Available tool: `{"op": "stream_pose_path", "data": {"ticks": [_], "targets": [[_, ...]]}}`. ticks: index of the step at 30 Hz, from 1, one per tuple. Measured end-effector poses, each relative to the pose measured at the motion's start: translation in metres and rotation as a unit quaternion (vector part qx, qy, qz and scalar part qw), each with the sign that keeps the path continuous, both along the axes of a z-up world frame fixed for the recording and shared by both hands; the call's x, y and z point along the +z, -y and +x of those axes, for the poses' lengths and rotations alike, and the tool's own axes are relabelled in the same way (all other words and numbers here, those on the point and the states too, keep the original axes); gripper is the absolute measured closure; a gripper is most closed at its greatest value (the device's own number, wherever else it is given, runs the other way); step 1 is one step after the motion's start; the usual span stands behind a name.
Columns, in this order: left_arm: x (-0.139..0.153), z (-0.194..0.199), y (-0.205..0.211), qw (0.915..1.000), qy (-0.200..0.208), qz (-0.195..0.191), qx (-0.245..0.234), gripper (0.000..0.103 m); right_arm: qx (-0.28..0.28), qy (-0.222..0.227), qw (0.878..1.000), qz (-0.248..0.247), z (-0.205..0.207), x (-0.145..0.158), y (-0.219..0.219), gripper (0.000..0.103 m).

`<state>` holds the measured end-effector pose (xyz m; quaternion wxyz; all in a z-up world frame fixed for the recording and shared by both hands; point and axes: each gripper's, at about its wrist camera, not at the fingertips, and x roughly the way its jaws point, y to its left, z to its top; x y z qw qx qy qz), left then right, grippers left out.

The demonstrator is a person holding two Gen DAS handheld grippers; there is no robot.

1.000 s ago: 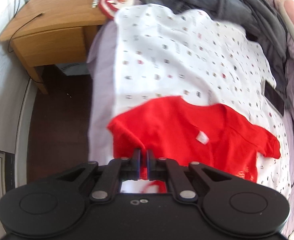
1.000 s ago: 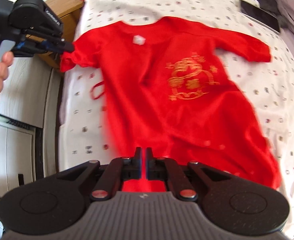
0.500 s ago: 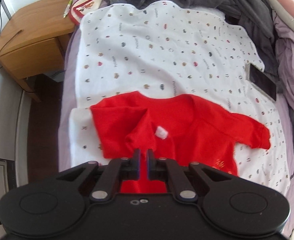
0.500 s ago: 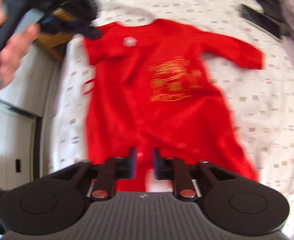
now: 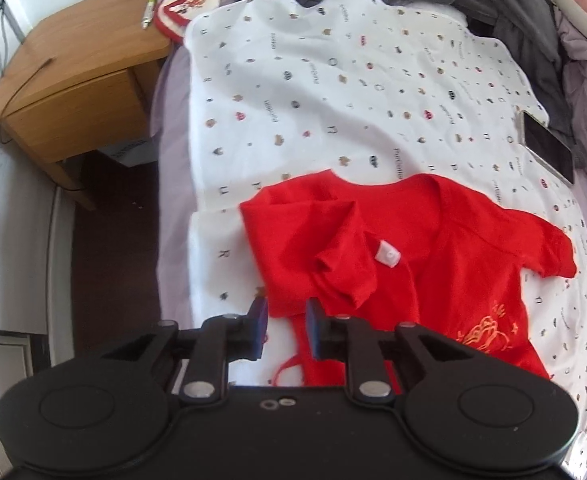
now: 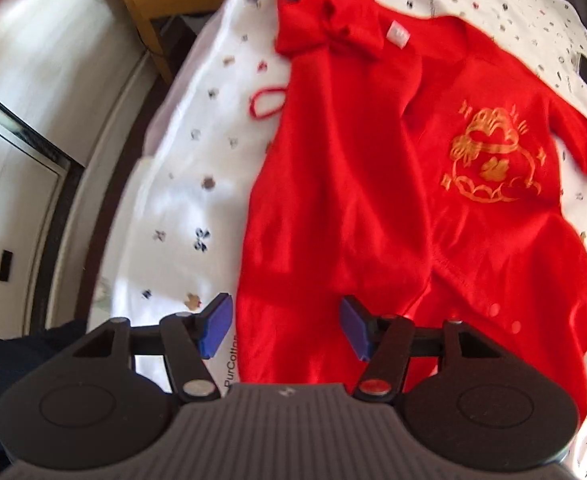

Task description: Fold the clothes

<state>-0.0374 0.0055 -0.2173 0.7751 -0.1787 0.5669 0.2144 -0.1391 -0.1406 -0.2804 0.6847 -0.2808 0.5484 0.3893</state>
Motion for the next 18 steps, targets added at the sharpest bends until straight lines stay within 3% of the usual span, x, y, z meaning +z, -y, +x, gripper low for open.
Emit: {"op": "stream_pose_path", "data": {"ticks": [1,2,7,12,15,18], "targets": [[-0.003,0.004,0.002,1.0000,0.000,0.002,-0.005,0.083,0.002,0.001,1.000,0.000,-0.001,-0.002,0.000,0.056],[-0.005,0.008,0.003,0.9999,-0.001,0.003,-0.011,0.082,0.003,0.002,1.000,0.001,-0.003,-0.005,0.001,0.058],[-0.008,0.016,0.007,0.9993,0.001,-0.010,-0.036,0.082,-0.016,-0.017,1.000,0.014,0.007,0.012,0.008,0.059],[-0.002,0.021,0.012,0.9990,-0.004,-0.024,-0.037,0.075,-0.127,-0.018,0.990,0.058,0.061,0.058,0.039,0.056],[-0.007,0.027,0.019,0.9987,-0.026,-0.026,-0.035,0.072,-0.162,0.010,0.987,0.018,0.097,0.066,0.052,0.056],[-0.014,0.026,0.025,0.9977,-0.049,-0.034,-0.033,0.069,-0.161,0.053,0.985,-0.035,0.121,0.063,0.064,0.056]]}}
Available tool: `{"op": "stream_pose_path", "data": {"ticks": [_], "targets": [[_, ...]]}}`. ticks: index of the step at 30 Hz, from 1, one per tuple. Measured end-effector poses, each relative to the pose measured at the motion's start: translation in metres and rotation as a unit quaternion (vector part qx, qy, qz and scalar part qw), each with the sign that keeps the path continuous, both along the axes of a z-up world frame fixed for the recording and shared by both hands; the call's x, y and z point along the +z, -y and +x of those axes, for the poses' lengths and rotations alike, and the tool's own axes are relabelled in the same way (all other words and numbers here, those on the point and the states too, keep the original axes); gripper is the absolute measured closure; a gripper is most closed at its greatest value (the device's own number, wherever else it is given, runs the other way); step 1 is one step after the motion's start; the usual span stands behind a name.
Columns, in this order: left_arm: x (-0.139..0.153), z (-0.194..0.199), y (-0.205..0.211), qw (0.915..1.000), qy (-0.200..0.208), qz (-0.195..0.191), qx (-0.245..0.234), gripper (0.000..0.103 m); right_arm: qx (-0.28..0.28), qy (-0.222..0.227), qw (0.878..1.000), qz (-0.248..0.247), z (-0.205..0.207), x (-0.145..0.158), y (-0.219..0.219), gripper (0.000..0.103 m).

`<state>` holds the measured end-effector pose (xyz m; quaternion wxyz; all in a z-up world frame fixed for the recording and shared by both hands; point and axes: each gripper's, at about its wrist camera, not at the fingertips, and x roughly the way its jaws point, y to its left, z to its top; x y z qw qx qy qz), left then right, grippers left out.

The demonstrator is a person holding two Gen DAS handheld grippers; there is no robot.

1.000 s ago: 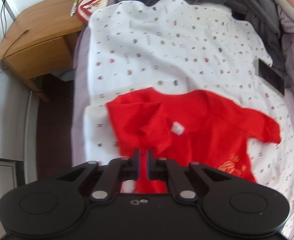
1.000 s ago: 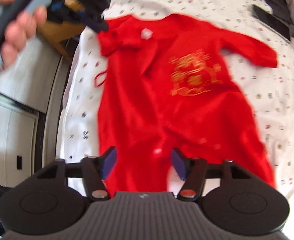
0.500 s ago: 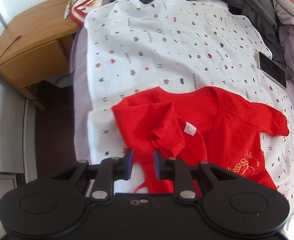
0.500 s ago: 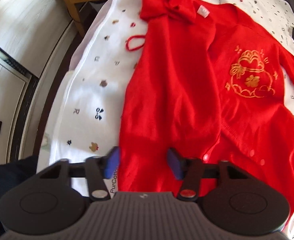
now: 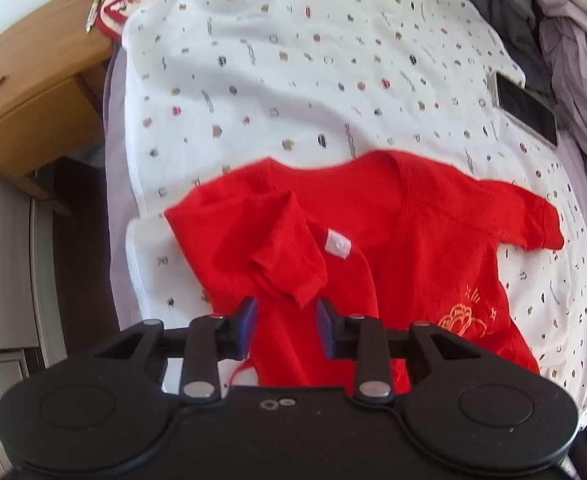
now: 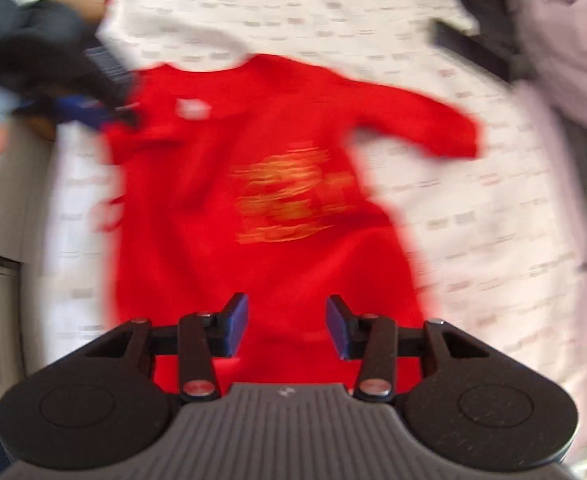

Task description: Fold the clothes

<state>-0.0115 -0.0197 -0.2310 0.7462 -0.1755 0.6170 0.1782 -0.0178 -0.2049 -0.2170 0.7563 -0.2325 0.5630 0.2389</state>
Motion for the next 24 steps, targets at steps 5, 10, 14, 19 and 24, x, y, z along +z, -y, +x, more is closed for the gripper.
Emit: {"op": "stream_pose_path", "data": {"ticks": [5,10,14,19,24], "targets": [[-0.010,-0.018,0.020,0.9985,-0.023,-0.038,0.031,0.068,0.009,-0.007,1.000,-0.007,0.037,-0.002,0.035,0.056],[-0.015,-0.030,0.083,0.9966,-0.030,-0.077,-0.004,0.068,0.085,0.031,0.995,-0.030,0.062,0.005,0.050,0.056],[-0.017,-0.025,0.137,0.9933,-0.025,-0.100,-0.053,0.067,0.078,0.034,0.996,-0.004,0.085,0.016,0.068,0.053],[-0.024,-0.015,0.174,0.9894,-0.005,-0.134,-0.056,0.067,0.068,0.070,0.995,0.014,0.101,0.021,0.085,0.048],[-0.036,-0.004,0.204,0.9895,-0.007,-0.138,-0.043,0.067,0.095,0.127,0.985,0.072,0.118,0.012,0.093,0.048]]}}
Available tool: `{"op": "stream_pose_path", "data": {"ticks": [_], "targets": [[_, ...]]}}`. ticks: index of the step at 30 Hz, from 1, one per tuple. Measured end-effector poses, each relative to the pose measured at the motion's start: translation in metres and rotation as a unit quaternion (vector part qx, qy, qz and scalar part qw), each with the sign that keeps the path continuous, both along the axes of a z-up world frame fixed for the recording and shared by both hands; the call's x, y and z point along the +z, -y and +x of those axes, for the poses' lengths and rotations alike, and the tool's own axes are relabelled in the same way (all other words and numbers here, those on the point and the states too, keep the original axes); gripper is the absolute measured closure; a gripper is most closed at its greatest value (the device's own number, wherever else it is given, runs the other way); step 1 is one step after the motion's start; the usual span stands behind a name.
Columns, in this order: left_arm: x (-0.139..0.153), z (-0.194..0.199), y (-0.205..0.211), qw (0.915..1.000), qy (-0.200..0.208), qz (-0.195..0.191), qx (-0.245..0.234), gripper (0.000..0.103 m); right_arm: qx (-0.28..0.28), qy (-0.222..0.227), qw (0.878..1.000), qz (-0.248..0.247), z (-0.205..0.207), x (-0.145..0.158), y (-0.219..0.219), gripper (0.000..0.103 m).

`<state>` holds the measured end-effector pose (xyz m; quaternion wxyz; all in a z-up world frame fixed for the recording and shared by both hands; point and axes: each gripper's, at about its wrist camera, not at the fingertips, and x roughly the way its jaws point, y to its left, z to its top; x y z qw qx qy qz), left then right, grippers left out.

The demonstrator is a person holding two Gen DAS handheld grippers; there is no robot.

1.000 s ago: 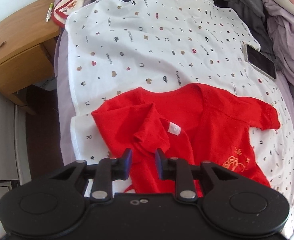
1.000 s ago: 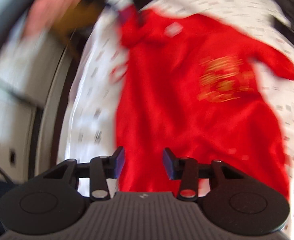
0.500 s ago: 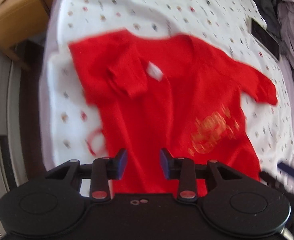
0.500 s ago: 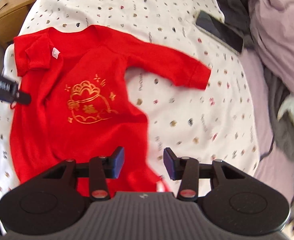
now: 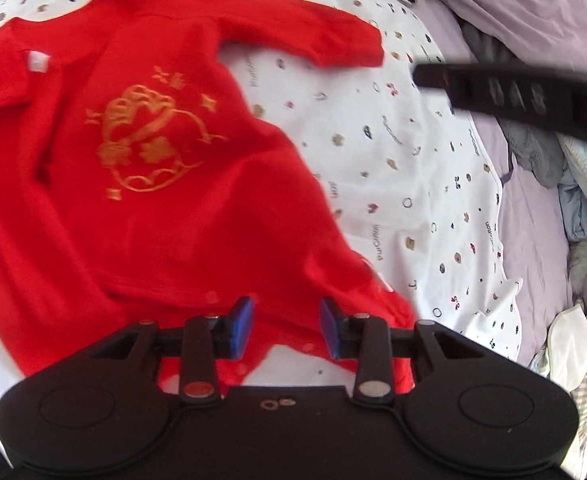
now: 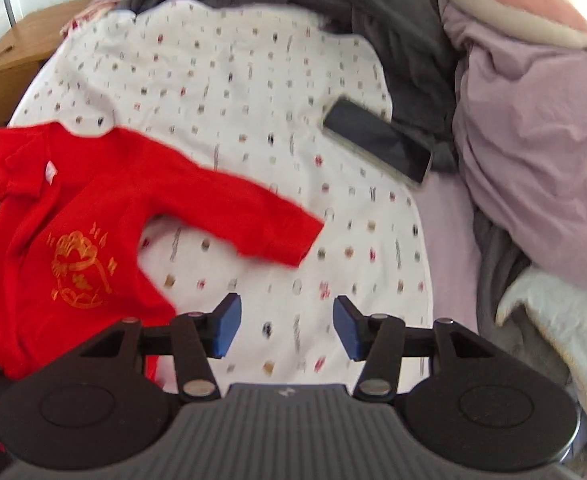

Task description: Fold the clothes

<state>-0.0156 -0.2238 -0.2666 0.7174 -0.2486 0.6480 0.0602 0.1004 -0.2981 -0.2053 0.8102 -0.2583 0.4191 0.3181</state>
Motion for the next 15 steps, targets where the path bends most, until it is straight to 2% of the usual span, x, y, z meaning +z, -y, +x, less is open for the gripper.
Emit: {"op": "stream_pose_path", "data": {"ticks": [3,5,9,11,13,15], "targets": [[-0.006,0.001,0.011,0.9995,-0.006,-0.001,0.030,0.067,0.018,0.018,0.999,0.020,0.007,-0.006,0.003,0.048],[-0.007,0.003,0.020,0.9991,-0.008,0.013,0.038,0.067,0.026,0.027,0.999,0.030,0.007,-0.007,0.007,0.048],[-0.005,0.007,0.032,0.9987,-0.017,0.024,0.041,0.067,0.010,0.028,0.998,0.062,0.000,0.006,0.028,0.048],[-0.005,0.006,0.030,0.9976,-0.031,0.027,0.056,0.067,0.024,0.030,0.998,0.051,-0.005,0.012,0.036,0.047],[-0.004,0.003,0.027,0.9951,-0.048,0.026,0.082,0.067,0.046,0.021,0.998,0.036,-0.005,0.019,0.040,0.047],[-0.004,0.002,0.029,0.9943,-0.053,0.030,0.087,0.067,0.041,0.003,0.997,0.058,0.007,0.027,0.044,0.047]]}}
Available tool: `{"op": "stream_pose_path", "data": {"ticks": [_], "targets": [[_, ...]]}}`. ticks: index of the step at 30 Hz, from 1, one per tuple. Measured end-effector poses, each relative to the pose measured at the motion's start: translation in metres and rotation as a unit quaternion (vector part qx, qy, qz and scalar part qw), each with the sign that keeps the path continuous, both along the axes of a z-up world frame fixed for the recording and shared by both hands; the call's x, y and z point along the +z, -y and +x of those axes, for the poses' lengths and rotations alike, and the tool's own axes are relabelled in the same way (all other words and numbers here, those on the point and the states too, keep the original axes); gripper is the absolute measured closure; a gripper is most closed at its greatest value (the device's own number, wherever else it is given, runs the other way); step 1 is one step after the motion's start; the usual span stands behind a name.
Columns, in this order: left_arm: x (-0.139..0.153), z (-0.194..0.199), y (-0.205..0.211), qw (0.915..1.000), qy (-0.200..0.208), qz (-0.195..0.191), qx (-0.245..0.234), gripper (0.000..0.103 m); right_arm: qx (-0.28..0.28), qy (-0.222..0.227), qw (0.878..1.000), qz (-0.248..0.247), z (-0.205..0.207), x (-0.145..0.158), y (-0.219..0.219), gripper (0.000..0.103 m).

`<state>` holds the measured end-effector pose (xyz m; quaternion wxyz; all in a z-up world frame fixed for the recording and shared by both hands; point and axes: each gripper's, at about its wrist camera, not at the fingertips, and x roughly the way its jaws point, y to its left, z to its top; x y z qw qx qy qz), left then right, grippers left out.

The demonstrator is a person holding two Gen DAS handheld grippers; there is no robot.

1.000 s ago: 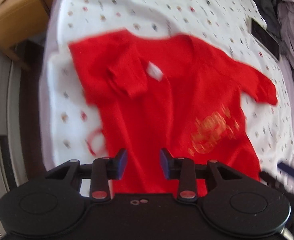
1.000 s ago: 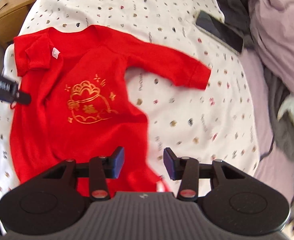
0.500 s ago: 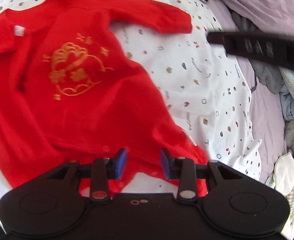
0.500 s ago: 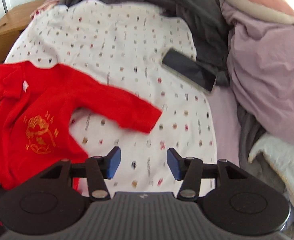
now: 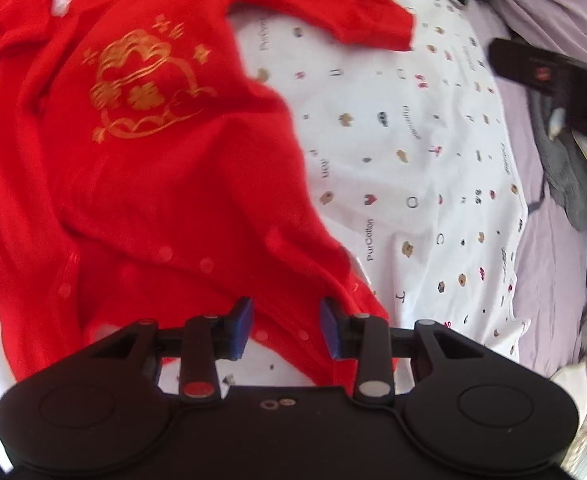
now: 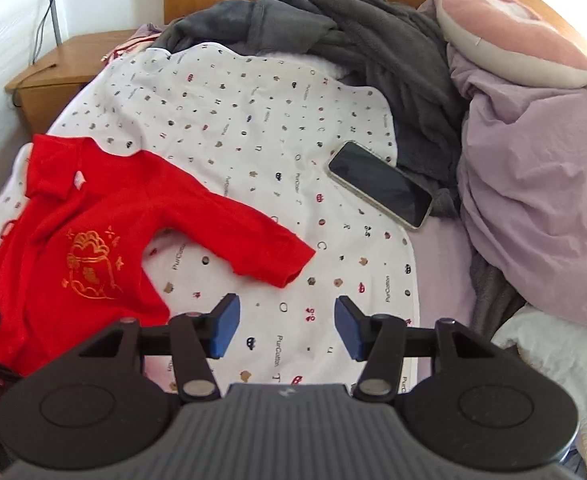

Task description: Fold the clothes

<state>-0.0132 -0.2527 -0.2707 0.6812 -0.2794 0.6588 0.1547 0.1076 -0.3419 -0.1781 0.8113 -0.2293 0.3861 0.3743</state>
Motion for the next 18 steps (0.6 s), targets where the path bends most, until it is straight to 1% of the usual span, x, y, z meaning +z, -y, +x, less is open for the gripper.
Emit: {"op": "stream_pose_path", "data": {"ticks": [1,3,4,6,7,8,10,14,16,18], "targets": [[-0.003,0.003,0.003,1.0000,-0.002,0.007,-0.006,0.067,0.000,-0.011,1.000,0.011,0.008,0.000,0.001,0.044],[-0.012,0.010,0.006,0.9998,-0.011,0.014,-0.012,0.067,0.003,-0.035,0.999,0.023,0.026,-0.003,-0.001,0.043],[-0.017,0.014,0.006,0.9997,-0.019,0.013,-0.011,0.067,0.009,-0.044,0.999,0.016,0.033,-0.009,-0.005,0.043],[-0.032,0.019,0.003,0.9992,-0.039,0.006,0.006,0.067,0.028,-0.046,0.999,-0.001,0.043,-0.025,-0.015,0.043],[-0.036,0.021,0.002,0.9989,-0.045,0.007,0.013,0.067,0.030,-0.048,0.998,0.006,0.047,-0.033,-0.019,0.043],[-0.037,0.022,0.003,0.9987,-0.048,0.010,0.014,0.067,0.029,-0.054,0.998,0.022,0.053,-0.042,-0.024,0.043],[-0.038,0.025,0.009,0.9982,-0.054,0.024,0.010,0.066,0.023,-0.068,0.997,0.038,0.062,-0.058,-0.030,0.043],[-0.040,0.029,0.020,0.9963,-0.066,0.054,0.010,0.065,-0.002,-0.099,0.994,0.044,0.079,-0.094,-0.039,0.043],[-0.041,0.033,0.022,0.9951,-0.077,0.061,0.011,0.065,-0.011,-0.113,0.992,0.049,0.086,-0.106,-0.038,0.043],[-0.044,0.038,0.025,0.9938,-0.088,0.067,0.007,0.064,-0.010,-0.129,0.990,0.058,0.089,-0.113,-0.037,0.043]]}}
